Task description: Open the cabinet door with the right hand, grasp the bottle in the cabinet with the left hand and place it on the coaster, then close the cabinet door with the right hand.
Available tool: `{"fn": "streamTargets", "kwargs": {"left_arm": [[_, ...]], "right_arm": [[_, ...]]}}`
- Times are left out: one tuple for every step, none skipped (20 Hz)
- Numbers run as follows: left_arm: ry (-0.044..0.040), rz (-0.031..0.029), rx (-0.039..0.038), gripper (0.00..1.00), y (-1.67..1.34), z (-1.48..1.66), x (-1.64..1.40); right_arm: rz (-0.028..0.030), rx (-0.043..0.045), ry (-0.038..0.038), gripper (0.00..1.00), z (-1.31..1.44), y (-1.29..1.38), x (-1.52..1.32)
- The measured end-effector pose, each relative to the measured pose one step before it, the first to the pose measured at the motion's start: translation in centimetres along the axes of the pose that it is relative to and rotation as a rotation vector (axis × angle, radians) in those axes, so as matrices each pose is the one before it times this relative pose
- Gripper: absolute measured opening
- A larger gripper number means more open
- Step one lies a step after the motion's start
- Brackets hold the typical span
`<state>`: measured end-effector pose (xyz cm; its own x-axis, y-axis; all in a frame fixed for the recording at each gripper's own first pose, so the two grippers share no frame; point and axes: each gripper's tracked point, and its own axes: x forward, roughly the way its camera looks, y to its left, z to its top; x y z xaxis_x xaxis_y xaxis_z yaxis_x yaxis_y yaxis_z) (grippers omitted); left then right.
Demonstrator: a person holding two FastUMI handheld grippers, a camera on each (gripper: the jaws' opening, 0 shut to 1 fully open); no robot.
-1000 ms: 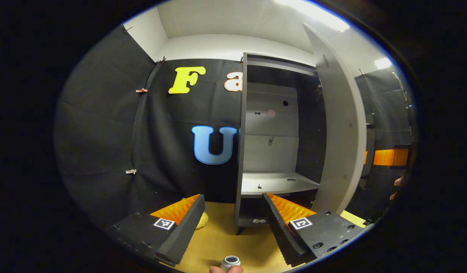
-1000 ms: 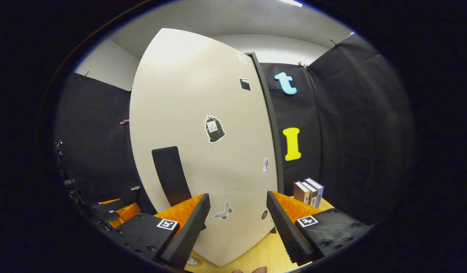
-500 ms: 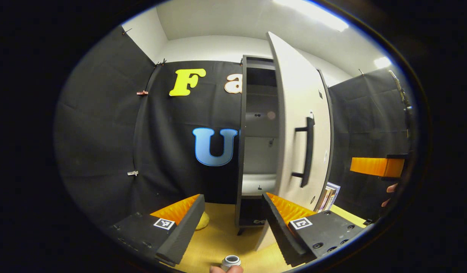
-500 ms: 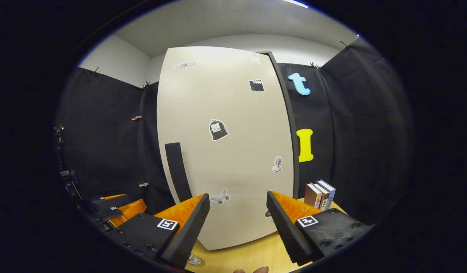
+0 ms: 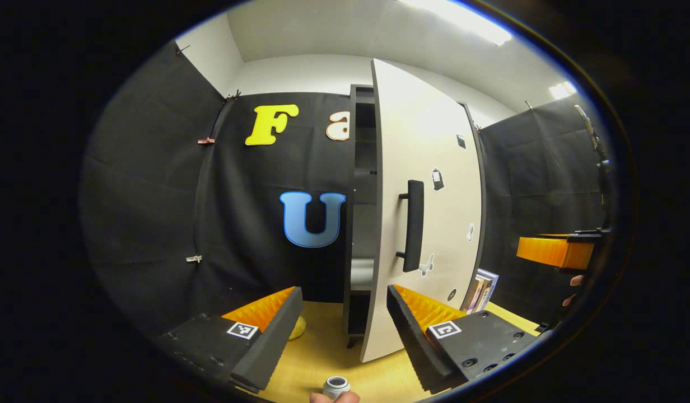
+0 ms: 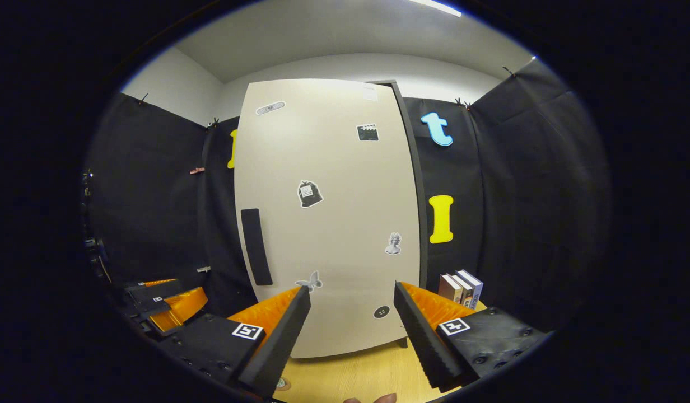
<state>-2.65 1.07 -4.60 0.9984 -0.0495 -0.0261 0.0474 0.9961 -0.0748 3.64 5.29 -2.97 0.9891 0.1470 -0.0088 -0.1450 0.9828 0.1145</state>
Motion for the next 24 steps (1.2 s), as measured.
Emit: {"fn": "streamTargets", "kwargs": {"left_arm": [[-0.00113,-0.00326,-0.00169,0.94,-0.245,0.027,0.014],[-0.00042,-0.00241,-0.00024,0.94,-0.153,0.076,-0.039],[-0.00064,-0.00134,0.00154,0.94,-0.110,0.002,-0.104],[-0.00031,-0.00124,0.00190,0.94,-0.163,0.078,0.011],[-0.00173,-0.00263,0.00149,0.94,-0.224,0.093,-0.104],[-0.00327,-0.00221,0.00078,0.94,-0.160,0.184,-0.020],[-0.00401,-0.00322,0.00150,0.94,-0.192,0.145,-0.006],[-0.00388,-0.00283,0.00300,0.94,-0.127,0.225,-0.036],[-0.00427,-0.00315,0.00513,0.94,-0.168,0.218,-0.056],[-0.00360,-0.00210,0.00622,0.94,-0.262,0.105,-0.210],[-0.00147,-0.00322,0.00428,0.94,-0.158,0.109,-0.117],[-0.00048,-0.00187,0.00127,0.94,-0.136,-0.091,-0.052],[0.00065,-0.00235,-0.00191,0.94,-0.133,-0.018,-0.077],[-0.00034,-0.00129,-0.00297,0.94,-0.143,0.136,-0.065],[0.00044,-0.00034,0.00019,0.94,-0.087,-0.019,-0.053],[0.00046,0.00159,0.00213,0.95,-0.022,0.004,-0.019],[0.00056,0.00079,0.00168,0.95,0.067,-0.051,-0.057],[0.00098,0.00113,-0.00022,0.94,0.046,0.014,-0.045],[0.00210,-0.00087,-0.00058,0.95,-0.078,-0.154,-0.025],[0.00247,0.00043,0.00051,0.95,-0.024,-0.019,0.009],[0.00142,0.00167,0.00244,0.95,0.052,-0.044,-0.076],[0.00163,0.00080,0.00304,0.95,0.036,-0.004,-0.007],[0.00039,0.00195,0.00214,0.95,0.074,-0.095,-0.097],[0.00139,0.00018,0.00097,0.95,-0.030,0.033,0.003]], "right_arm": [[-0.01105,-0.00925,-0.00242,0.97,0.016,-0.449,-0.131],[-0.01096,-0.00969,-0.00340,0.98,0.032,-0.414,-0.108],[-0.01075,-0.00853,-0.00395,0.98,0.059,-0.458,-0.153],[-0.00738,-0.00574,-0.00163,0.97,-0.061,-0.299,-0.080],[-0.00493,-0.00069,-0.00020,0.98,-0.046,-0.228,-0.113],[-0.00420,0.00136,-0.00048,0.98,-0.100,-0.185,-0.058],[-0.00499,0.00038,-0.00036,0.98,-0.023,-0.238,-0.080],[-0.00664,0.00019,0.00029,0.98,-0.032,-0.290,-0.071],[-0.00306,0.00062,0.00125,0.98,-0.058,-0.152,-0.125],[-0.00413,0.00002,0.00077,0.98,-0.077,-0.173,-0.030],[-0.00254,-0.00268,0.00027,0.98,0.009,-0.124,-0.090],[-0.00470,-0.00541,0.00012,0.98,-0.110,-0.227,-0.145],[-0.00547,-0.00541,0.00101,0.98,-0.157,-0.203,-0.206],[-0.00299,-0.00364,-0.00006,0.98,-0.082,-0.134,-0.184],[-0.00191,-0.00335,0.00166,0.98,-0.082,-0.052,-0.002],[-0.00019,-0.00217,0.00170,0.97,-0.038,-0.085,-0.106],[0.00013,-0.00142,0.00168,0.97,-0.103,-0.010,-0.115],[-0.00007,-0.00148,0.00116,0.98,-0.005,-0.034,-0.155],[-0.00107,-0.00194,0.00027,0.98,-0.034,-0.015,-0.053],[-0.00096,-0.00198,-0.00027,0.98,-0.025,-0.107,-0.121],[-0.00218,-0.00167,-0.00043,0.98,-0.025,-0.052,0.047],[-0.00131,-0.00127,-0.00160,0.98,-0.021,-0.041,-0.070],[-0.00308,-0.00230,-0.00223,0.98,-0.009,-0.073,-0.016],[-0.00205,-0.00317,-0.00050,0.98,-0.034,-0.063,-0.086]]}}
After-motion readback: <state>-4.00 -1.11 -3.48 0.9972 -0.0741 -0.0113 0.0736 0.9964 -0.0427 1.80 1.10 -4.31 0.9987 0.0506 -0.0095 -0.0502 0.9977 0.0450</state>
